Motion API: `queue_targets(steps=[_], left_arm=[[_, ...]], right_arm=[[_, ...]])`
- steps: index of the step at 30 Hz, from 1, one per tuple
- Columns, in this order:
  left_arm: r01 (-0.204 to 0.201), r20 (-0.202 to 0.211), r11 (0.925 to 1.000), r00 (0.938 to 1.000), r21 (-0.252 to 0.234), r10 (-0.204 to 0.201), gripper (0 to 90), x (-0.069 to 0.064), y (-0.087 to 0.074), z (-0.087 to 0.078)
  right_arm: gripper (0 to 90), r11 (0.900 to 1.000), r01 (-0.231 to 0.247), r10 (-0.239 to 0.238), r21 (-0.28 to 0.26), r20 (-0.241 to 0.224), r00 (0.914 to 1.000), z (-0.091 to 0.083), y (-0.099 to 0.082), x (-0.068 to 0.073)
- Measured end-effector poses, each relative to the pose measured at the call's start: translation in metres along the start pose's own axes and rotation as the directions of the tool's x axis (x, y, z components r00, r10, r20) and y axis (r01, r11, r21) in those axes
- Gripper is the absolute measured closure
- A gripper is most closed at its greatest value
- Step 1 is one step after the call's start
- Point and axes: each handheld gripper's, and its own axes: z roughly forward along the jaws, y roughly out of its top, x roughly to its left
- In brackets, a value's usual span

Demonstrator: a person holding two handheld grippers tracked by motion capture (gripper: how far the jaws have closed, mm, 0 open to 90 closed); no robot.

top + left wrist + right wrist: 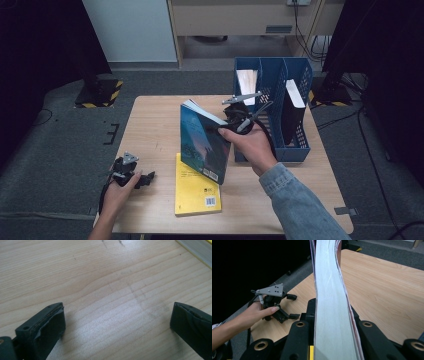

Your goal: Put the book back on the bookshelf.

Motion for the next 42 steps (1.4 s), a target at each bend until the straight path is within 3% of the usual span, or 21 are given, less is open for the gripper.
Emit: queue_targets(steps=[8, 21, 31, 42], left_arm=[[0.000, 0.001, 1.0000, 1.0000, 0.000, 0.000, 0.0, 0.000, 0.000, 0.000], [0.003, -0.003, 1.0000, 1.0000, 0.000, -0.003, 0.0, 0.000, 0.001, 0.001], [0.004, -0.004, 1.0000, 1.0000, 0.001, -0.004, 0.0, -0.001, 0.001, 0.001], [0.007, -0.006, 1.0000, 1.0000, 0.000, -0.007, 0.0, -0.001, 0.001, 0.001]], right_arm=[[72.9, 0.9997, -0.015, 0.014, -0.021, -0.003, 0.9999, -0.022, -0.014, -0.002], [72.7, 0.9974, -0.060, 0.060, -0.039, -0.012, 0.9981, -0.059, -0.038, -0.017], [72.7, 0.9963, -0.071, 0.072, -0.049, 0.009, 0.9974, -0.086, -0.056, -0.023], [72.5, 0.9905, -0.117, 0.120, -0.073, 0.047, 0.9916, -0.115, -0.081, -0.040]])
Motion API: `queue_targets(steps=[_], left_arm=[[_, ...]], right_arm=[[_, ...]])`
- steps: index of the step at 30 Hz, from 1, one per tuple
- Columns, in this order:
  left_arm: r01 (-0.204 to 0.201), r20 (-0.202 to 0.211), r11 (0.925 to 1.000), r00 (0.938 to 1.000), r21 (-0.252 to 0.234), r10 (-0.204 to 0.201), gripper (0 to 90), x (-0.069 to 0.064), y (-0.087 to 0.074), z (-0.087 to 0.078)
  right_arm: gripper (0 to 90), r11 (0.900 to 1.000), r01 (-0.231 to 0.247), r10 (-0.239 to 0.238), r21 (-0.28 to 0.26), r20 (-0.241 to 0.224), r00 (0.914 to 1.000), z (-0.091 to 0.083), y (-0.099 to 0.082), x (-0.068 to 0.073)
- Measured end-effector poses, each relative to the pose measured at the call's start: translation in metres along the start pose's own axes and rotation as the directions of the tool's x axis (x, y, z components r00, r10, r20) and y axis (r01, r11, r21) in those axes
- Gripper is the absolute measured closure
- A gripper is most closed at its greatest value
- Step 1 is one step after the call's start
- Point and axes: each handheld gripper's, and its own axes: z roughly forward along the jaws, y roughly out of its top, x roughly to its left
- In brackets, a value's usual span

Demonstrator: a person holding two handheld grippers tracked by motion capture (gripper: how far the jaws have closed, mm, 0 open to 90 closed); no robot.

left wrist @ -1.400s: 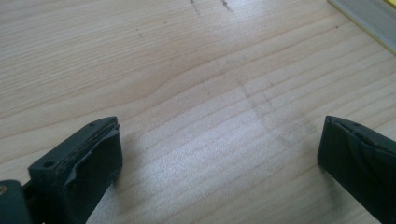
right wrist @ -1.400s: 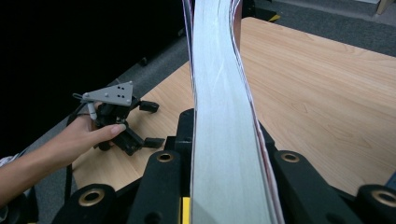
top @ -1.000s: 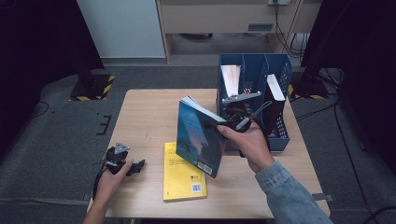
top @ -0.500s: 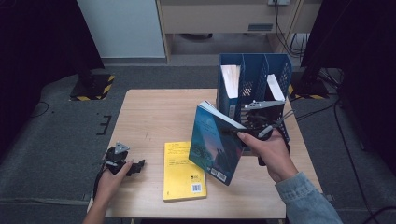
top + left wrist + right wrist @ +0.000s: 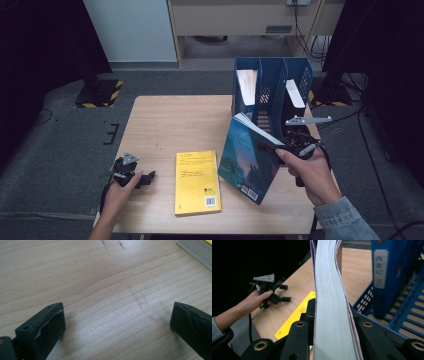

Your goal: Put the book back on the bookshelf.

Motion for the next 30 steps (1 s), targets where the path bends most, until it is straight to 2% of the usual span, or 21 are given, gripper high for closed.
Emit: queue_targets(steps=[11, 22, 24, 30], left_arm=[[0.000, -0.002, 1.0000, 1.0000, 0.001, 0.000, 0.0, 0.000, 0.000, 0.000], [0.000, -0.001, 1.0000, 1.0000, 0.001, 0.000, 0.0, 0.000, 0.000, 0.000], [0.001, -0.002, 1.0000, 1.0000, 0.001, -0.001, 0.0, 0.000, 0.000, 0.000], [0.001, -0.001, 1.0000, 1.0000, 0.001, -0.001, 0.0, 0.000, 0.000, 0.000]], right_arm=[[72.5, 0.9975, -0.055, 0.057, -0.045, 0.030, 0.9980, -0.030, -0.009, -0.018], [72.4, 0.9889, -0.089, 0.093, -0.119, 0.026, 0.9953, -0.066, 0.010, -0.023], [72.2, 0.9874, -0.089, 0.094, -0.131, 0.038, 0.9948, -0.075, 0.019, -0.025], [72.3, 0.9872, -0.093, 0.103, -0.130, 0.069, 0.9923, -0.080, 0.032, -0.028]])
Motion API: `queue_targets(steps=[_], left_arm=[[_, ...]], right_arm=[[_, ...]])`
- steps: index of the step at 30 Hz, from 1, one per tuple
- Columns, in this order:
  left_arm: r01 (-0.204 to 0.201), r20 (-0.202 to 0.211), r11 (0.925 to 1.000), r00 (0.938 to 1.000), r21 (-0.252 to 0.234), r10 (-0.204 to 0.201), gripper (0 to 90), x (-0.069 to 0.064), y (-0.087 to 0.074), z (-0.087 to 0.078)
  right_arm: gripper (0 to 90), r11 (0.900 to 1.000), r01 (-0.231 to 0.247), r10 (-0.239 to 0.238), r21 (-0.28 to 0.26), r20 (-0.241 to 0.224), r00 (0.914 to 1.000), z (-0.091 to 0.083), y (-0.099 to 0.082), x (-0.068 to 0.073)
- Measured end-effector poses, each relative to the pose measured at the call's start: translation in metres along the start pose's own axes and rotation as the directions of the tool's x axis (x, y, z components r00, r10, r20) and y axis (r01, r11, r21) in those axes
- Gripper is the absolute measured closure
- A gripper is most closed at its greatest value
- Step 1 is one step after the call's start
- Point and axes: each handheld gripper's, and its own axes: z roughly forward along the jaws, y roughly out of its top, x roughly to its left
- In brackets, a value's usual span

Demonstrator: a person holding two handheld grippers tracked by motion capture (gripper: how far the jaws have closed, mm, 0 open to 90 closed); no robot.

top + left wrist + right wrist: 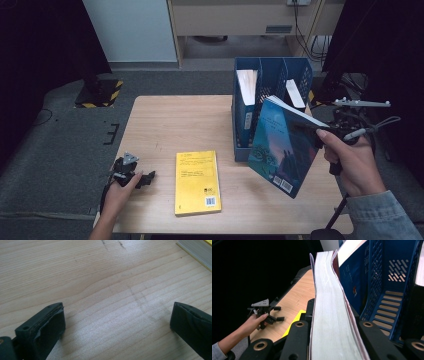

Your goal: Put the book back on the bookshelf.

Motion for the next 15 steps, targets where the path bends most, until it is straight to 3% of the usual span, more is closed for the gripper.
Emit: queue_targets(steps=[7, 15], left_arm=[[-0.001, -0.001, 1.0000, 1.0000, 0.001, 0.001, 0.0, 0.000, 0.000, 0.000], [0.000, -0.001, 1.0000, 1.0000, 0.000, 0.000, 0.0, 0.000, 0.000, 0.000]], right_arm=[[72.4, 0.9997, -0.021, 0.020, -0.014, -0.013, 0.9997, 0.000, 0.010, 0.000], [72.4, 0.9993, -0.028, 0.028, -0.026, 0.012, 0.9995, 0.003, 0.026, -0.001]])
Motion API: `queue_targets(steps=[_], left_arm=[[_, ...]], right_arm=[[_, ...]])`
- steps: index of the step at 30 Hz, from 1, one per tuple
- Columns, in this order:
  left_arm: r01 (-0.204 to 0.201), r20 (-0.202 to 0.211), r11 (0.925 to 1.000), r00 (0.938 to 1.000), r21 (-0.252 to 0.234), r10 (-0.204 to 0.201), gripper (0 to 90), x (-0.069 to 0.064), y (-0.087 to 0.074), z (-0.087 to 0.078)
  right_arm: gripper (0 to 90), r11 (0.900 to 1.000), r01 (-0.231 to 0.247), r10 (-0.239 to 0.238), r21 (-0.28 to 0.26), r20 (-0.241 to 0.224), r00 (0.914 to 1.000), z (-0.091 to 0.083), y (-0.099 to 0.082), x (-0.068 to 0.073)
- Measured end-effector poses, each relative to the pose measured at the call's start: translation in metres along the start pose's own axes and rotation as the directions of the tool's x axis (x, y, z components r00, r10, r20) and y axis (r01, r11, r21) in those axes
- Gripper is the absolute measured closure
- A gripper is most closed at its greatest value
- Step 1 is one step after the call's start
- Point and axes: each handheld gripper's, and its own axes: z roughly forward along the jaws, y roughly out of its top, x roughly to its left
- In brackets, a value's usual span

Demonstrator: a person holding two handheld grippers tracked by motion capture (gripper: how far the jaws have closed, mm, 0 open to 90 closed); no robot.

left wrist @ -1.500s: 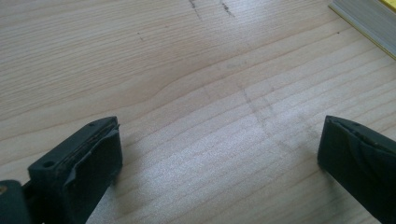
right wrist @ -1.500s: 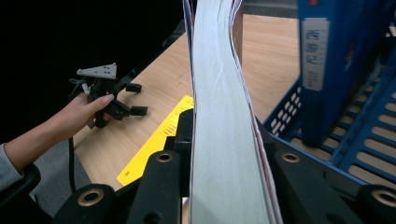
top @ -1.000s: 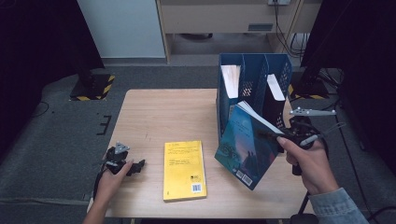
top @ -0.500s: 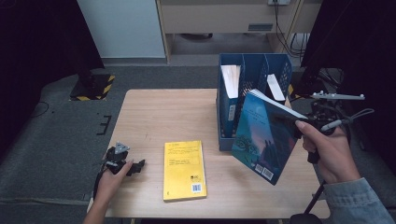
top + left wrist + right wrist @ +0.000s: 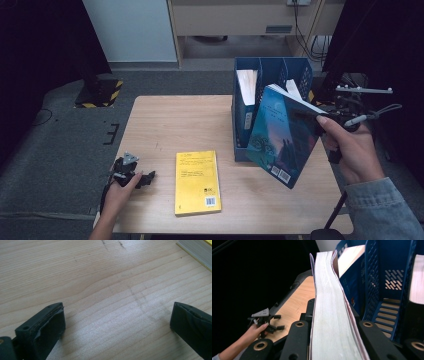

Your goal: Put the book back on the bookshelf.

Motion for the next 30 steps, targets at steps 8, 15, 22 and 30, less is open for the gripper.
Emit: queue_targets(steps=[8, 15, 22, 30], left_arm=[[0.000, 0.000, 1.0000, 1.0000, 0.000, 0.000, 0.0, 0.000, 0.000, 0.000], [0.000, 0.000, 1.0000, 1.0000, 0.000, 0.000, 0.0, 0.000, 0.000, 0.000], [0.000, 0.000, 1.0000, 1.0000, 0.000, 0.000, 0.0, 0.000, 0.000, 0.000], [0.000, 0.000, 1.0000, 1.0000, 0.000, 0.000, 0.0, 0.000, 0.000, 0.000]], right_arm=[[72.4, 0.9988, -0.037, 0.038, -0.031, 0.038, 0.9985, 0.003, 0.015, -0.010], [72.4, 0.9970, -0.053, 0.058, -0.057, 0.080, 0.9951, 0.004, 0.023, -0.019], [72.3, 0.9958, -0.071, 0.077, -0.058, 0.123, 0.9894, 0.008, 0.026, -0.029], [72.3, 0.9955, -0.076, 0.083, -0.056, 0.145, 0.9860, 0.015, 0.027, -0.032]])
